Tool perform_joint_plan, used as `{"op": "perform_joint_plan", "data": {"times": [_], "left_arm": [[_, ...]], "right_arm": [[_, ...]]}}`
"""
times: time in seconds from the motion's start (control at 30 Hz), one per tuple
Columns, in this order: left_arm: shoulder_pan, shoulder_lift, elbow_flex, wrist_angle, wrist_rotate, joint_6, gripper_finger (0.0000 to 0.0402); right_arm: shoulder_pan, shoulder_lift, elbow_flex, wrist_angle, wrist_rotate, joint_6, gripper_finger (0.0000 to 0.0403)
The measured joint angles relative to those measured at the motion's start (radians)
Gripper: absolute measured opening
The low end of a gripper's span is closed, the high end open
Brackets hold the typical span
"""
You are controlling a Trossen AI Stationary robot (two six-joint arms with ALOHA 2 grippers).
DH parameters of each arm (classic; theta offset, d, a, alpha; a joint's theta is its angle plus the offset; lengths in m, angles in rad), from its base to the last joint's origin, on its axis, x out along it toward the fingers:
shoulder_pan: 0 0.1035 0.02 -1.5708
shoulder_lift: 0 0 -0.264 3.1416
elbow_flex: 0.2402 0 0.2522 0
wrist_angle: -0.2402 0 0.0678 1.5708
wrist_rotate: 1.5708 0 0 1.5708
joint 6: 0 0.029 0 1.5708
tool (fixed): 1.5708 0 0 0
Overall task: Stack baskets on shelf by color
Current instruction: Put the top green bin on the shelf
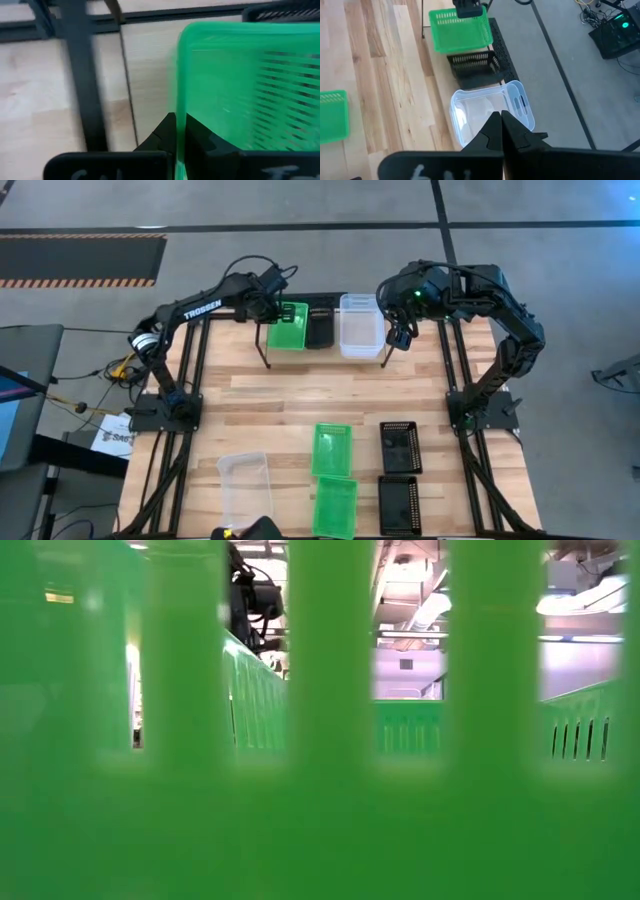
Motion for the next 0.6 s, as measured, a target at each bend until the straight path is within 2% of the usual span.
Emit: {"op": "perform_joint_plan", "data": {"times": [0.17, 0.6], "left_arm": [[0.007, -0.005, -0.039, 0.001, -0.004, -0.021, 0.0000], [-0.002, 0.000, -0.015, 0.041, 0.011, -0.031, 0.0000]], "right_arm": [[0.000, 0.000, 0.000, 0.000, -0.001, 0.000, 0.0003], [-0.006, 0.000, 0.000, 0.001, -0.002, 0.008, 0.0003]]}}
